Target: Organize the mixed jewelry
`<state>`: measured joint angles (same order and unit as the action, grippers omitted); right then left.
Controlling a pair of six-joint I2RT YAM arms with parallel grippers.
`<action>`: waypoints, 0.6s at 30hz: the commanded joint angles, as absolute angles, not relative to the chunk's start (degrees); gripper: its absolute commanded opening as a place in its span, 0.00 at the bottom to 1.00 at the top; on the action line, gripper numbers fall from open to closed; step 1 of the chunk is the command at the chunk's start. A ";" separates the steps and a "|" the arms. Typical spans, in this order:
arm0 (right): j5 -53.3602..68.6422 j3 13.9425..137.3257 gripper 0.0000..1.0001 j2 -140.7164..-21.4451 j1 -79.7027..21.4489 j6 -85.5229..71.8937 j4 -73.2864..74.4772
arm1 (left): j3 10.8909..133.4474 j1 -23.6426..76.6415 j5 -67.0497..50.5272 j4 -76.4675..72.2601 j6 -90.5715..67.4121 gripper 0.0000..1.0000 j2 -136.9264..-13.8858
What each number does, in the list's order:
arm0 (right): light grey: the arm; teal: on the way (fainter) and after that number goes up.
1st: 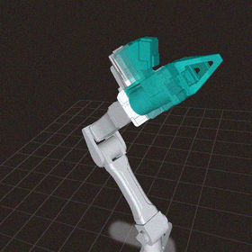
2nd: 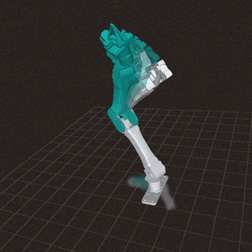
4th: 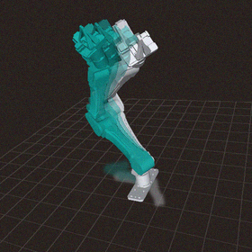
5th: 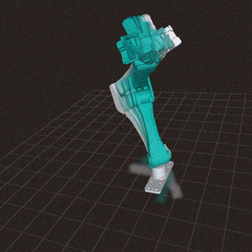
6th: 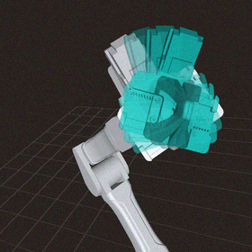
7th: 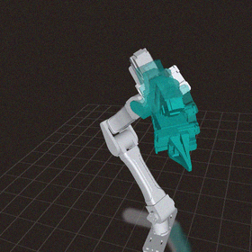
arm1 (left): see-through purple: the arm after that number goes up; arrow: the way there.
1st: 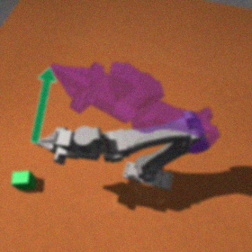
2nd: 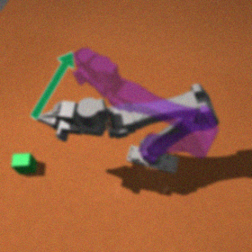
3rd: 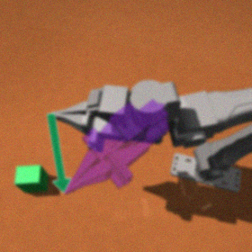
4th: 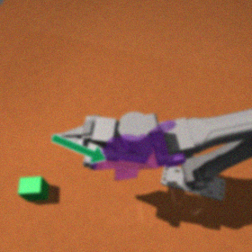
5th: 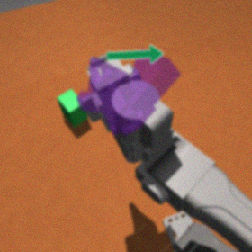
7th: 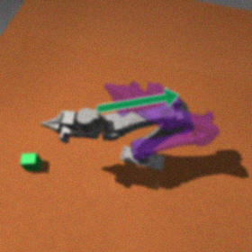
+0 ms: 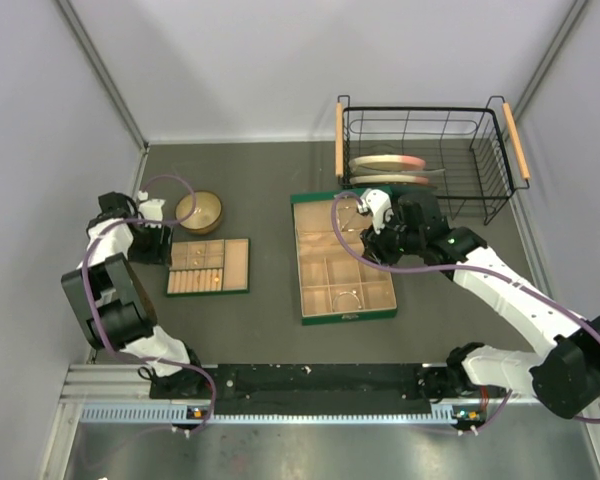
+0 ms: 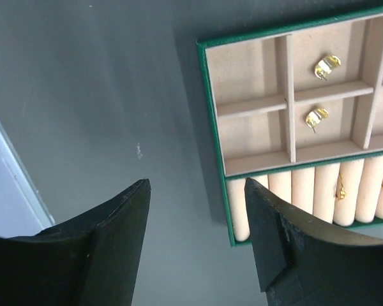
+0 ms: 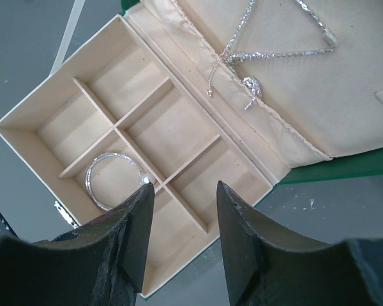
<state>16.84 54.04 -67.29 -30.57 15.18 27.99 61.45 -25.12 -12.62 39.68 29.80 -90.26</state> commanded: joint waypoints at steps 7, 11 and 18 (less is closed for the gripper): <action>18.81 54.49 0.44 -66.36 -30.15 15.03 27.69 | 63.46 -25.40 -14.15 36.39 25.58 0.63 -96.24; 19.07 54.49 0.44 -66.45 -30.23 14.94 27.60 | 63.54 -25.40 -14.33 35.60 25.14 0.62 -97.38; 18.90 54.32 0.43 -66.71 -30.23 14.77 27.77 | 64.07 -25.23 -14.86 34.55 24.08 0.60 -98.70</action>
